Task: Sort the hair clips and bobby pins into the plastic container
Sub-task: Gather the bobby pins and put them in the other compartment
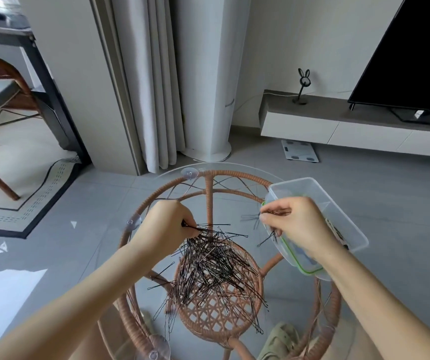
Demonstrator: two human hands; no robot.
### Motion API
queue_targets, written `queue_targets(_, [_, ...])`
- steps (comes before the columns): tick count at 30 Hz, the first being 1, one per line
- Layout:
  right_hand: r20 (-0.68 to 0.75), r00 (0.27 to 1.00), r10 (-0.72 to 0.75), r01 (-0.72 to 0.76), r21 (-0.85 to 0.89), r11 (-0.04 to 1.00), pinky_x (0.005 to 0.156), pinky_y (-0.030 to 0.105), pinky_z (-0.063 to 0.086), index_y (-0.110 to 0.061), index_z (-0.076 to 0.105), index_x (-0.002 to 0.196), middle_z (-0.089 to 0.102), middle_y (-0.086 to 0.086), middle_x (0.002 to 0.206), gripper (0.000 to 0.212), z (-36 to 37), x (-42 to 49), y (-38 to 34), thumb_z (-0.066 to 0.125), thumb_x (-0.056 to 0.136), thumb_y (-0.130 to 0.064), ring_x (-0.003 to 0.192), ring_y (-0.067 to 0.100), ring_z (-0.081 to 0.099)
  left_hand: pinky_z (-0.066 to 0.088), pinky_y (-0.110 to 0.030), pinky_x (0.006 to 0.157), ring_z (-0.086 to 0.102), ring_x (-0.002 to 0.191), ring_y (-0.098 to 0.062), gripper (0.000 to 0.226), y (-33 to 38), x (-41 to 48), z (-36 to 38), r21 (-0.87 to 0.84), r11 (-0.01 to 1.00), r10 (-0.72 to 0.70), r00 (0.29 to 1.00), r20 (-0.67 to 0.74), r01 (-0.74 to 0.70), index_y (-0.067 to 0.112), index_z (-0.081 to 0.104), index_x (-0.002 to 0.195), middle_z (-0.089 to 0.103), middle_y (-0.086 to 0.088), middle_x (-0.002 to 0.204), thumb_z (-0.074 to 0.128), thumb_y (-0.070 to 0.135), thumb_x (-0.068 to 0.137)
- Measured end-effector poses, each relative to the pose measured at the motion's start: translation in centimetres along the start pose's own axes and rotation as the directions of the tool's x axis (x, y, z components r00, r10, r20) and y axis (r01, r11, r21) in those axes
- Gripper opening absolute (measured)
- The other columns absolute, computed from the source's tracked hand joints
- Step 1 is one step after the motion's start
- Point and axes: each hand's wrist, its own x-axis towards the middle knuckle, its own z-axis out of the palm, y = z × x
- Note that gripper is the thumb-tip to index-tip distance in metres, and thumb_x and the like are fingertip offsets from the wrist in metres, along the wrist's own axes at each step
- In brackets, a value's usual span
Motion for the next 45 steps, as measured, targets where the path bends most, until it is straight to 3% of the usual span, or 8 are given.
queue_targets(6, [-0.193,0.972,0.137,-0.129,0.055,0.990,0.040,0.016,0.043,-0.001,0.070,0.080,0.061,0.013,0.058,0.008,-4.9,4.7,1.9,0.069,0.073,0.003,0.034,0.006,0.047,0.039,-0.016,0.063,0.052,0.064,-0.006,0.018,0.5,0.3,-0.6,-0.001,1.000,0.014,1.000,-0.027,-0.014,0.018,0.075,0.096,0.073,0.004,0.089,0.069,0.025,0.081])
queue_targets(11, [-0.305,0.899,0.313,-0.358,-0.103,0.928,0.062,0.037,0.054,0.003,0.069,0.067,0.063,0.017,0.056,0.002,-5.5,10.2,4.6,0.070,0.066,0.002,0.041,0.021,0.051,0.040,-0.013,0.054,0.048,0.052,0.000,0.017,0.8,0.4,-0.3,-0.011,1.000,-0.003,1.000,0.005,0.003,0.018,0.075,0.094,0.075,0.004,0.085,0.069,0.026,0.080])
queue_targets(18, [-0.158,0.860,0.486,-0.506,-0.142,0.850,0.073,0.051,0.057,0.008,0.055,0.079,0.064,0.022,0.072,0.026,-2.4,14.2,7.7,0.076,0.067,0.000,0.069,0.037,0.069,0.042,-0.011,0.055,0.052,0.056,-0.002,0.015,1.3,1.0,-0.9,-0.030,0.999,-0.031,0.999,0.010,0.031,0.019,0.076,0.092,0.073,0.004,0.085,0.070,0.024,0.080])
queue_targets(22, [-0.061,0.882,0.466,-0.466,-0.252,0.848,0.073,0.043,0.058,0.005,0.054,0.112,0.064,0.025,0.102,0.038,-2.1,13.6,6.9,0.064,0.084,-0.018,0.085,0.037,0.067,0.055,-0.029,0.074,0.066,0.071,-0.016,0.014,2.6,2.0,-1.5,-0.047,0.999,-0.013,1.000,0.007,0.014,0.017,0.077,0.090,0.075,-0.001,0.084,0.070,0.025,0.080])
queue_targets(29, [-0.108,0.979,0.172,-0.203,-0.478,0.855,0.051,0.030,0.022,-0.009,0.037,0.051,0.035,0.012,0.055,0.035,-5.3,12.5,7.4,0.046,0.085,-0.010,0.061,0.026,0.033,0.056,-0.030,0.072,0.065,0.064,-0.019,0.012,7.1,6.1,-1.8,-0.106,0.990,0.091,0.996,-0.006,-0.091,0.014,0.077,0.088,0.072,-0.001,0.071,0.071,0.020,0.079])
queue_targets(33, [-0.151,0.984,0.090,-0.147,-0.433,0.889,0.056,0.032,0.037,0.007,0.056,0.070,0.060,0.027,0.072,0.025,-7.6,11.3,8.6,0.048,0.082,-0.013,0.071,0.041,0.052,0.049,-0.024,0.064,0.064,0.069,-0.021,0.013,11.1,9.6,-1.5,-0.101,0.974,0.196,0.977,-0.080,-0.203,0.013,0.077,0.089,0.074,-0.006,0.081,0.068,0.019,0.080])
queue_targets(37, [-0.149,0.989,0.017,-0.086,-0.473,0.877,0.057,0.030,0.041,-0.018,0.055,0.053,0.058,0.005,0.055,0.034,-9.5,8.9,7.9,0.050,0.086,-0.016,0.064,0.030,0.050,0.048,-0.027,0.067,0.063,0.075,-0.026,0.015,15.0,13.4,0.5,-0.040,0.958,0.280,0.954,-0.105,-0.285,0.007,0.075,0.088,0.073,-0.011,0.085,0.064,0.016,0.082])
queue_targets(45, [-0.119,0.991,-0.057,-0.019,-0.554,0.832,0.081,0.031,0.049,-0.019,0.069,0.099,0.072,-0.003,0.102,0.020,-10.5,4.8,6.8,0.054,0.088,-0.027,0.096,0.020,0.064,0.046,-0.037,0.071,0.061,0.093,-0.035,0.016,19.2,16.0,8.3,0.132,0.947,0.293,0.956,0.009,-0.291,-0.001,0.066,0.094,0.062,-0.019,0.109,0.054,-0.006,0.083])
